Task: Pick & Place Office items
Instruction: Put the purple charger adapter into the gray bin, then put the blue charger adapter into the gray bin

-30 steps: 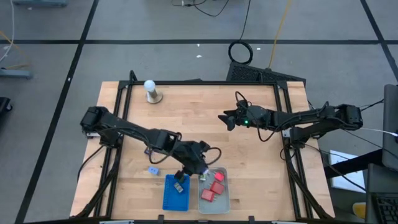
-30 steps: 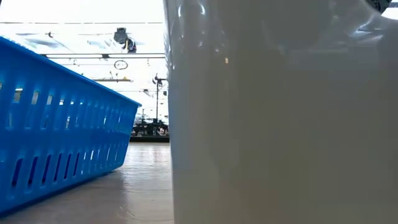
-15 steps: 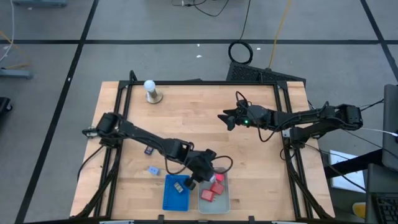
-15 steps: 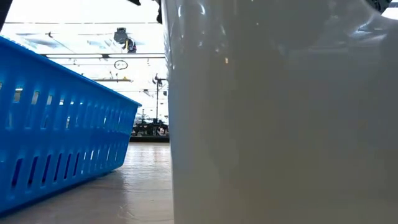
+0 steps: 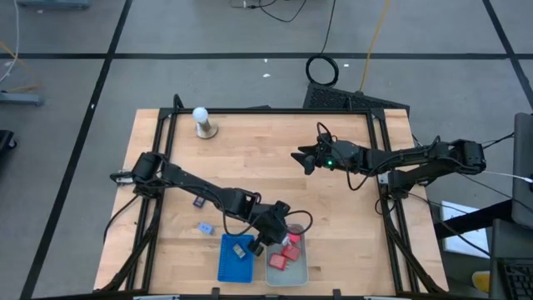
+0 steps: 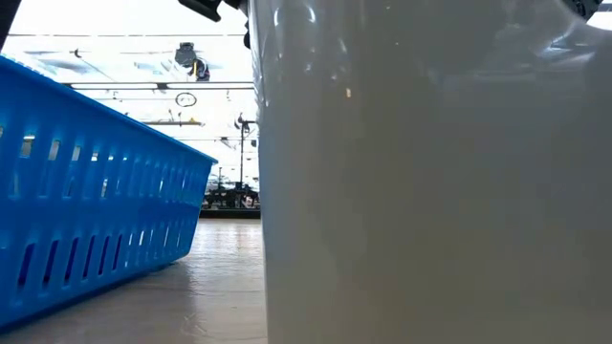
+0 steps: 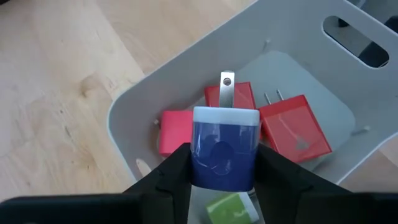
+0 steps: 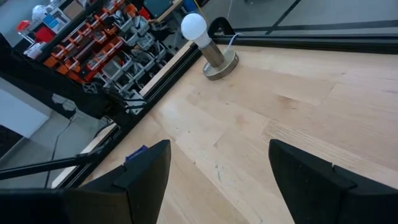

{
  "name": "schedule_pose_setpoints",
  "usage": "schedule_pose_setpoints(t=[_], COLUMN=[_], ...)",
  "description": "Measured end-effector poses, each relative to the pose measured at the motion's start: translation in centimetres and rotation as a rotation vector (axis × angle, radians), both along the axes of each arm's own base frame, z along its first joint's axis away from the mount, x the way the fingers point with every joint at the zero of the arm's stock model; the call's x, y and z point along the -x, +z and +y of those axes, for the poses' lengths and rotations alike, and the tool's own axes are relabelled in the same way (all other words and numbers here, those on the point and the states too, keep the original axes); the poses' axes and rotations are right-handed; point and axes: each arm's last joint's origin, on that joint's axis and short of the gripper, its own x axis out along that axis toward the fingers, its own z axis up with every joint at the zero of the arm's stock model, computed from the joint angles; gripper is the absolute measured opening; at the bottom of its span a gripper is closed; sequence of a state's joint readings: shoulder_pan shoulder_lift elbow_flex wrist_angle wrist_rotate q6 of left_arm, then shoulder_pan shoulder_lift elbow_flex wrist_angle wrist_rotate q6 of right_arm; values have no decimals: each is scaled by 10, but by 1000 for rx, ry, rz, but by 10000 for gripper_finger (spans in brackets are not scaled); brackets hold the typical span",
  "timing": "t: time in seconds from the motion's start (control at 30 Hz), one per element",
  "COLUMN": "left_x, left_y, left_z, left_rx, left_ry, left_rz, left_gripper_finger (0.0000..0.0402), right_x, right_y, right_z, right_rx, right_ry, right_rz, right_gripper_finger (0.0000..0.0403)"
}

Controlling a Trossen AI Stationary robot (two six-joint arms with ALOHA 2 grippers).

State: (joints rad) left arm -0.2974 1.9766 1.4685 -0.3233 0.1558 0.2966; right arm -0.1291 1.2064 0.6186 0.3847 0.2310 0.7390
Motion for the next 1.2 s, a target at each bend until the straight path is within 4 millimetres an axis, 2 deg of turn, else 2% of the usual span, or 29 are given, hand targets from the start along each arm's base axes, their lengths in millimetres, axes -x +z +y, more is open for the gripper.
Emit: schedule_pose_setpoints(t=[0.3, 0.67, 0.77, 0.9, 1.03, 1.2], left_x=[0, 1, 4, 13, 30, 55], left_y=[0, 4, 19, 49, 77, 96], left_z=[0, 1, 5, 12, 22, 43], left_rx=[-8, 13, 49, 22, -41, 23], left_ry=[13, 54, 87, 158, 237, 405], left_rz=[-2, -1, -25, -104, -137, -15], left_gripper_finger=[197, 178, 172, 174, 196, 240], right_x=[0, 0, 0, 0, 0, 0], right_y=[0, 0, 0, 0, 0, 0], right_z=[0, 1, 1, 1, 1, 1], right_rx=[-6, -13, -13, -13, -13, -13], right_ry=[0, 25, 25, 25, 25, 25], right_rz=[-2, -3, -3, -3, -3, -4], right_gripper_finger=[265, 265, 265, 265, 265, 265])
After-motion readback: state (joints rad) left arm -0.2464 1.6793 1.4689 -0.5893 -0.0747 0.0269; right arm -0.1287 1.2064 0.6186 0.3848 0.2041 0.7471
